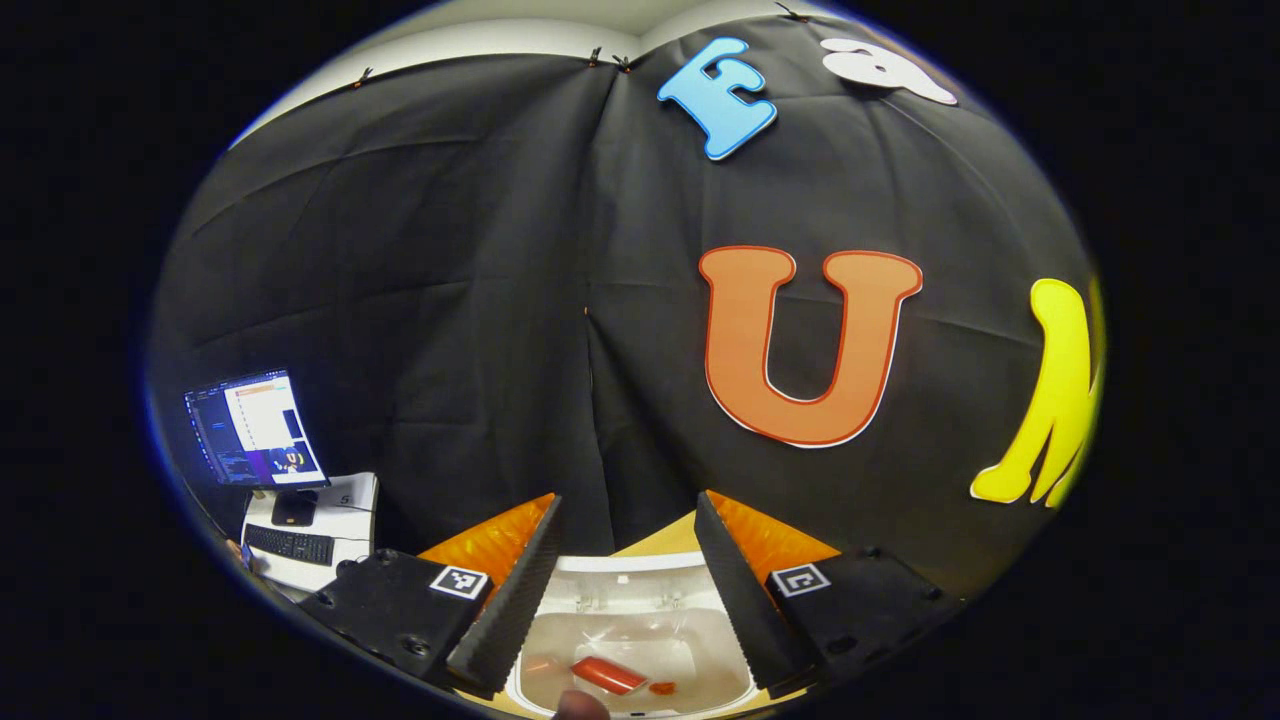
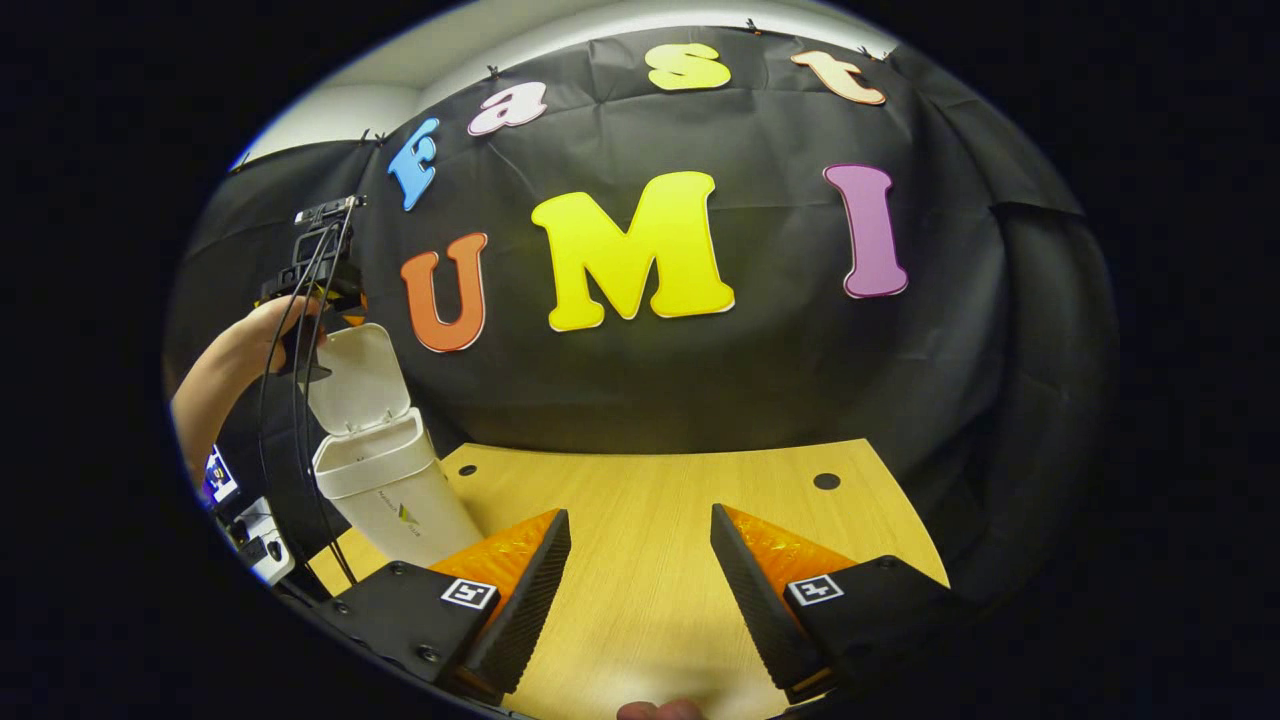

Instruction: Press the lid of the desktop garbage bin to open it, pick up the crumpled paper on the desktop and throw it into the bin, then pick up the pop can on the desktop and drop it into the bin, and finally close the garbage bin lid.

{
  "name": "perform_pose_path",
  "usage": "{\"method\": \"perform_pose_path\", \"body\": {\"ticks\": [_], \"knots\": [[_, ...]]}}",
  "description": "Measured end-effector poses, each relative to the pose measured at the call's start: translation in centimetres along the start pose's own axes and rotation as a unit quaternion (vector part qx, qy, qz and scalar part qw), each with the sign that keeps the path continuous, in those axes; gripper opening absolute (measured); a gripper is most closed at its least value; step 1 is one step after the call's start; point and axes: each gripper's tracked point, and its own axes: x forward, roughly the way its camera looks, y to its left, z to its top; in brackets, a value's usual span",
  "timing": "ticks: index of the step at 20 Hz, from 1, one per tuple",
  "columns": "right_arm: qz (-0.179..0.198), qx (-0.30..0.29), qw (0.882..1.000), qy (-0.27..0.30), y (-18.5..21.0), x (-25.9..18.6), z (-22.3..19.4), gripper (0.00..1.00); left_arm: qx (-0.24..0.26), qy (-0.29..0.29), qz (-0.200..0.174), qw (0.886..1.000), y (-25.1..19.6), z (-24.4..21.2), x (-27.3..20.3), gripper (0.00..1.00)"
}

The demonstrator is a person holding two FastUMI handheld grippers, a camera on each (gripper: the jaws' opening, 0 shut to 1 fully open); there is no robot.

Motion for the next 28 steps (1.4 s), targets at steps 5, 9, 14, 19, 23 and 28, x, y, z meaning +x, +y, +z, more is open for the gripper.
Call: {"method": "perform_pose_path", "body": {"ticks": [5,9,14,19,23,28], "knots": [[0.038,-0.018,0.999,-0.015,1.5,-0.1,1.1,0.89,-0.001,0.015,-0.004,1.0,-0.7,-4.5,-3.6,0.87],[0.048,-0.03,0.998,-0.011,1.6,-0.4,0.7,0.9,0.001,0.041,-0.017,0.999,-1.4,-9.2,-5.2,0.87],[0.038,-0.035,0.999,0.006,0.8,-0.7,-0.3,0.89,0.003,0.062,-0.033,0.998,-1.7,-14.4,-5.2,0.87],[0.026,-0.041,0.999,0.014,0.6,-1.2,-1.0,0.9,0.016,0.075,-0.035,0.996,-1.9,-17.4,-4.9,0.87],[0.016,-0.034,0.999,0.017,0.0,-1.0,-1.3,0.89,0.027,0.065,-0.038,0.997,-2.0,-17.9,-5.0,0.87],[0.009,-0.026,0.999,0.026,-0.2,-0.7,-2.3,0.89,0.034,0.047,-0.053,0.997,-1.9,-18.7,-4.9,0.85]]}}
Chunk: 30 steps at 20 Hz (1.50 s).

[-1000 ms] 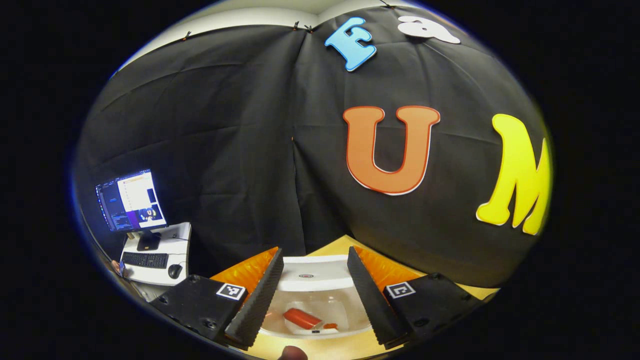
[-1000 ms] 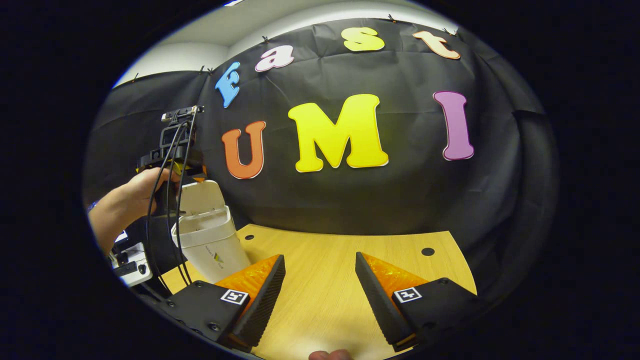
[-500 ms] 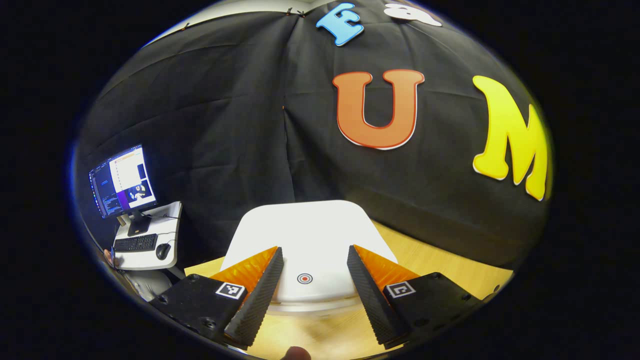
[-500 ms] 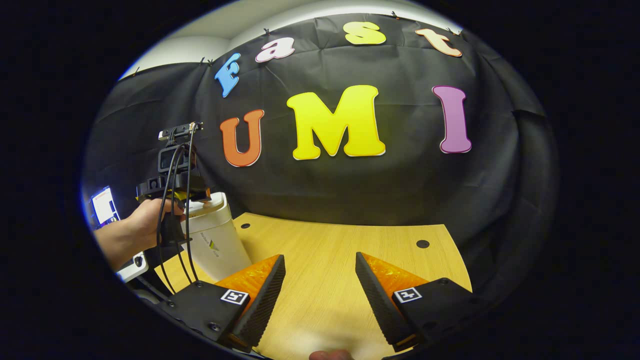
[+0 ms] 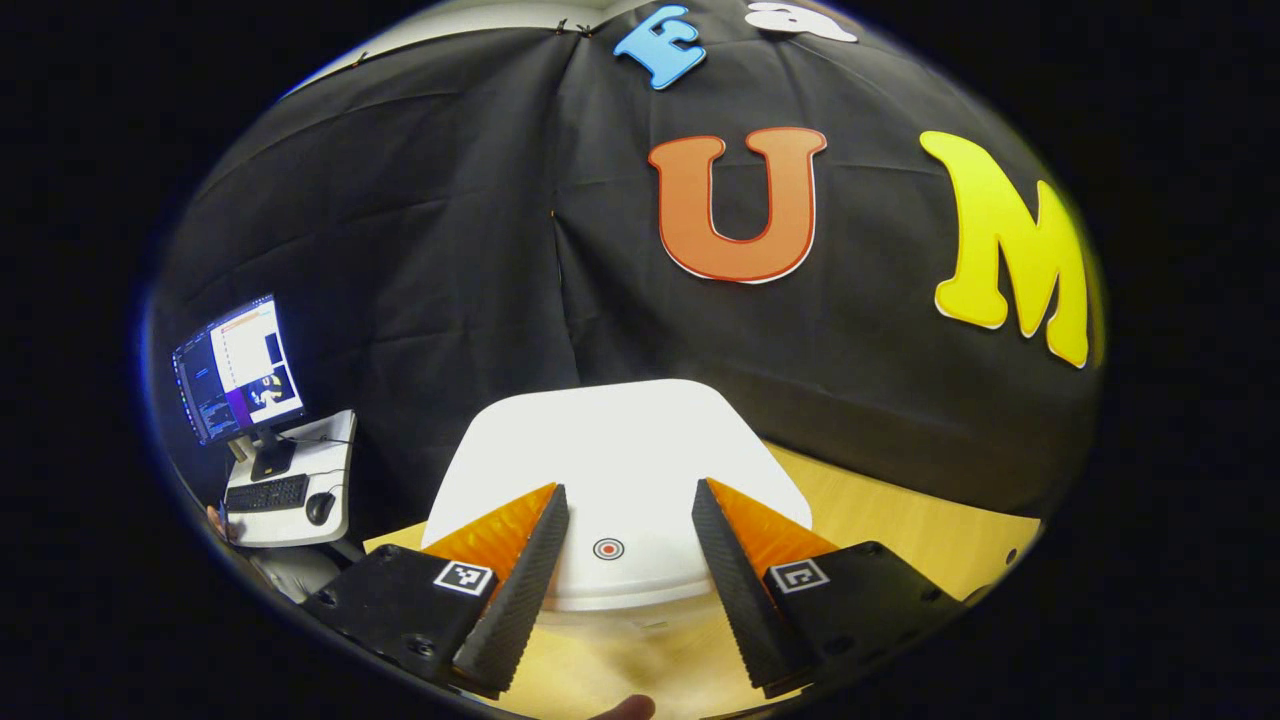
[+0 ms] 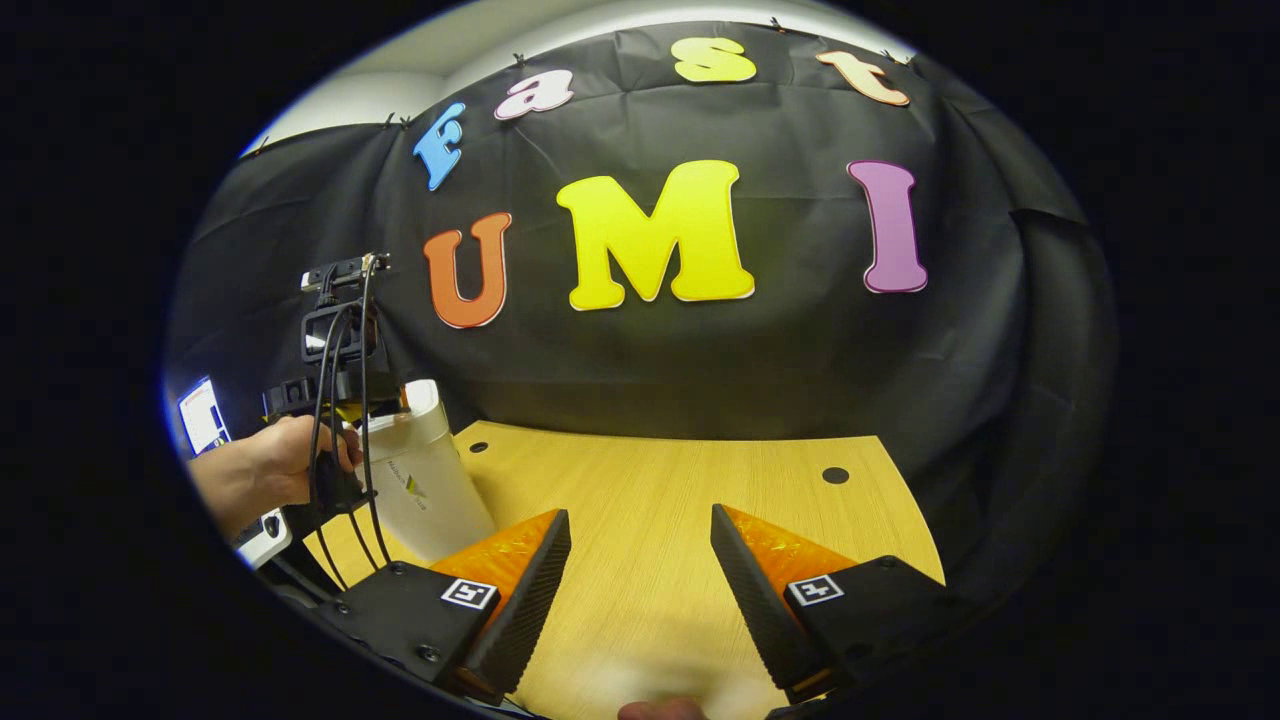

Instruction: Press the lid of the desktop garbage bin to open it, pick up the crumpled paper on the desktop and throw it into the bin, then pick up the pop can on the desktop and drop it into the bin, and finally close the garbage bin lid.

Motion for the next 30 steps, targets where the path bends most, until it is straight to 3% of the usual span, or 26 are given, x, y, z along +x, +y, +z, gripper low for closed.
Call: {"method": "perform_pose_path", "body": {"ticks": [2,3,4,6,10,16,18,21,26,30], "knots": [[0.001,0.0,1.0,0.003,0.2,0.2,-0.2,0.9,0.005,-0.022,-0.003,1.0,0.1,0.0,-0.1,0.83],[0.002,-0.001,1.0,0.003,0.3,0.2,-0.2,0.9,0.005,-0.029,-0.005,1.0,0.1,-0.2,-0.1,0.89],[0.002,-0.002,1.0,0.002,0.3,0.2,-0.1,0.89,0.005,-0.036,-0.007,0.999,0.1,-0.1,-0.2,0.81],[-0.001,-0.003,1.0,-0.005,0.4,0.3,0.3,0.9,-0.001,-0.049,-0.008,0.999,0.0,0.2,-0.4,0.8],[-0.01,-0.01,1.0,-0.009,0.3,0.7,0.3,0.89,0.06,-0.093,-0.016,0.994,-0.2,1.2,-0.4,0.8],[-0.019,-0.022,0.999,-0.024,1.0,0.4,1.4,0.89,0.028,-0.117,-0.074,0.99,-1.5,2.8,-1.7,0.85],[-0.023,-0.024,0.999,-0.033,1.6,0.3,1.9,0.89,0.017,-0.124,-0.117,0.985,-2.7,3.8,-2.7,0.86],[-0.037,-0.024,0.997,-0.058,1.6,0.0,3.5,0.89,0.023,-0.154,-0.184,0.971,-5.1,6.3,-5.4,0.86],[-0.07,-0.023,0.991,-0.116,1.7,-1.0,7.1,0.89,0.059,-0.194,-0.313,0.928,-9.1,7.5,-11.4,0.86],[-0.093,-0.029,0.985,-0.141,1.4,-2.0,8.6,0.88,0.045,-0.184,-0.375,0.907,-10.8,7.2,-15.4,0.86]]}}
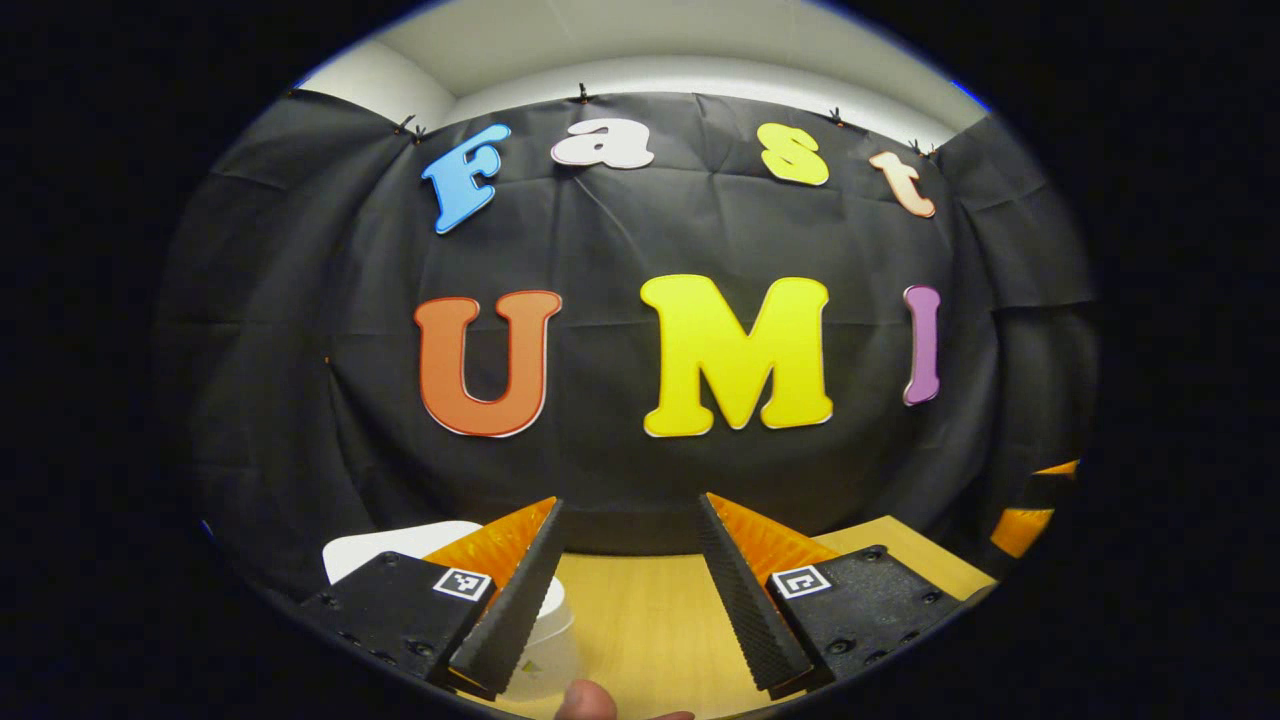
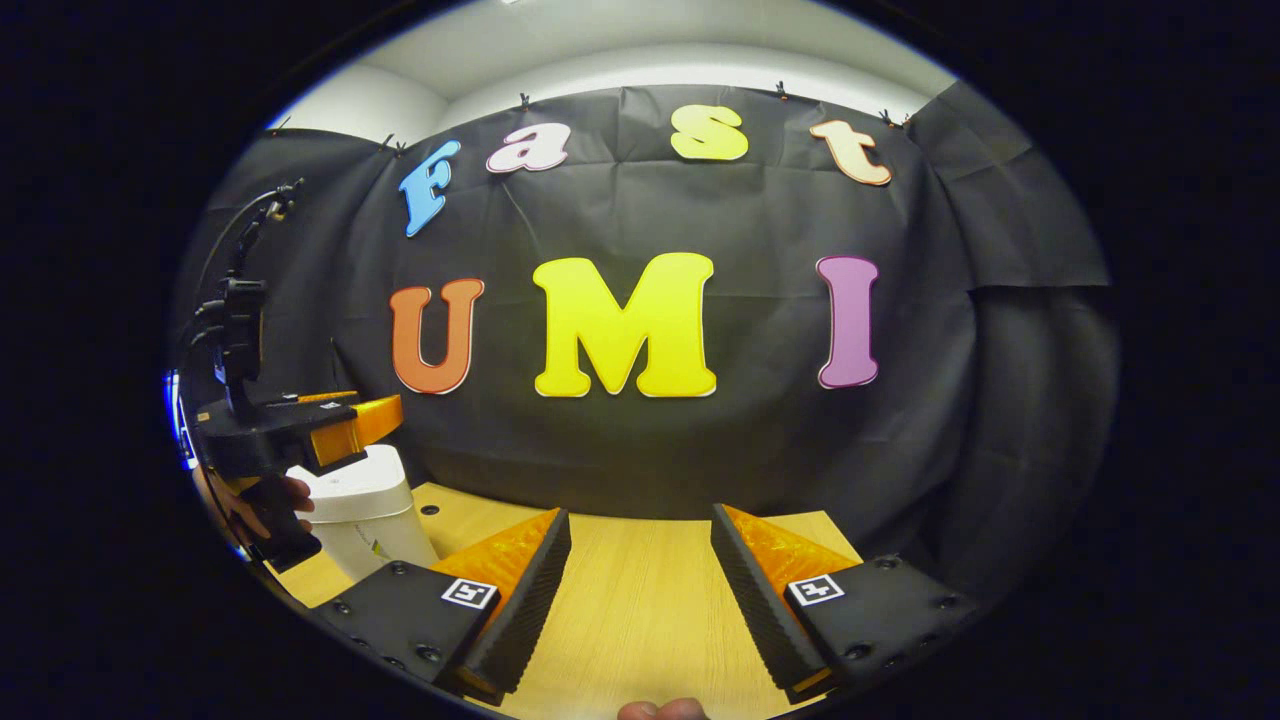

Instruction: Press the lid of the desktop garbage bin to open it, pick up the crumpled paper on the desktop and throw it into the bin, then pick up the pop can on the desktop and drop it into the bin, and finally close the garbage bin lid.

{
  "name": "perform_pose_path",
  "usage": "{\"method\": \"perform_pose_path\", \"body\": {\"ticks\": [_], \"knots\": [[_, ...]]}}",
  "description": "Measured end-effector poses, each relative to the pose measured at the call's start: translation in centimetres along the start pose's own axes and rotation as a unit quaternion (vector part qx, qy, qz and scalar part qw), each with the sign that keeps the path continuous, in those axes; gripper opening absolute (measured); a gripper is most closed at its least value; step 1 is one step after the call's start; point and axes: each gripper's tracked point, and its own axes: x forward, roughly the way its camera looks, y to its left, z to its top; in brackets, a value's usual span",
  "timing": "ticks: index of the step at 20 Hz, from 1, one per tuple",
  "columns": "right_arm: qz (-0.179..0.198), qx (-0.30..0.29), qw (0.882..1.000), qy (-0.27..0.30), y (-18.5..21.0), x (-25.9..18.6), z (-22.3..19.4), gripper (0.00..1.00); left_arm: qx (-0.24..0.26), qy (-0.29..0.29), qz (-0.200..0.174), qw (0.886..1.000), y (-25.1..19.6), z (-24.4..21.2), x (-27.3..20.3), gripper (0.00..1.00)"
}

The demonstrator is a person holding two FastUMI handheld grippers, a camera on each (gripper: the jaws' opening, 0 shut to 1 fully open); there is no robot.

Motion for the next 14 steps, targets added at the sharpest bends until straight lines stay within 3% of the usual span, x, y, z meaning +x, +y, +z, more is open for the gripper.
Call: {"method": "perform_pose_path", "body": {"ticks": [5,14], "knots": [[-0.04,0.001,0.998,-0.041,-1.1,-0.9,2.3,0.89,-0.021,-0.003,-0.031,0.999,-3.6,0.3,-2.5,0.87],[-0.053,0.004,0.997,-0.05,-1.5,-1.6,2.4,0.89,-0.015,-0.001,-0.051,0.999,-6.1,-0.5,-4.3,0.88]]}}
